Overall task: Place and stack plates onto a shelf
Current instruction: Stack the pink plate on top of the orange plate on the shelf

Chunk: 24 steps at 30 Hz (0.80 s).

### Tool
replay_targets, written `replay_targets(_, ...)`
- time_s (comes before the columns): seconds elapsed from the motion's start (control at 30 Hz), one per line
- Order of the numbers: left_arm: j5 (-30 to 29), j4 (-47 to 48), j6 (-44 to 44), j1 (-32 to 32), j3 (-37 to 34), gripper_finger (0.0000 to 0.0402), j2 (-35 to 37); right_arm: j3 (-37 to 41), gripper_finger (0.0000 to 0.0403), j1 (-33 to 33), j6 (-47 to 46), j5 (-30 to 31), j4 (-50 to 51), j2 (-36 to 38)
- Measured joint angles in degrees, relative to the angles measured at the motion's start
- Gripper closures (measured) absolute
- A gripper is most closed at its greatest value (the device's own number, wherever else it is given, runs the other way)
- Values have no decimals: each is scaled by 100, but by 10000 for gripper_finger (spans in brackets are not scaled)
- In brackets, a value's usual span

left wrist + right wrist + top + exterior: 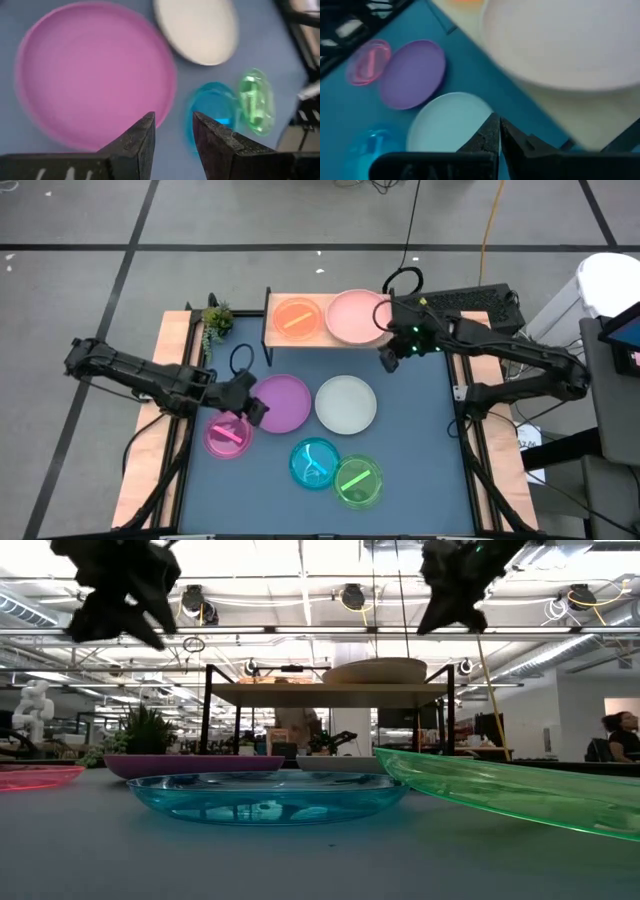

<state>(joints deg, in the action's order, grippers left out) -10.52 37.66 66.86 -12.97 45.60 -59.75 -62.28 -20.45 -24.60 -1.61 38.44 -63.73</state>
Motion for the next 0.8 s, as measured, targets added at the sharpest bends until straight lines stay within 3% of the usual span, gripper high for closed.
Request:
replay_targets(0.37,923,1034,529,513,0,266,1,0,403,787,-849,0,319,341)
replay_targets(0.8,2213,2242,-962,1420,0,266,2,0,403,1294,-1066,0,301,341)
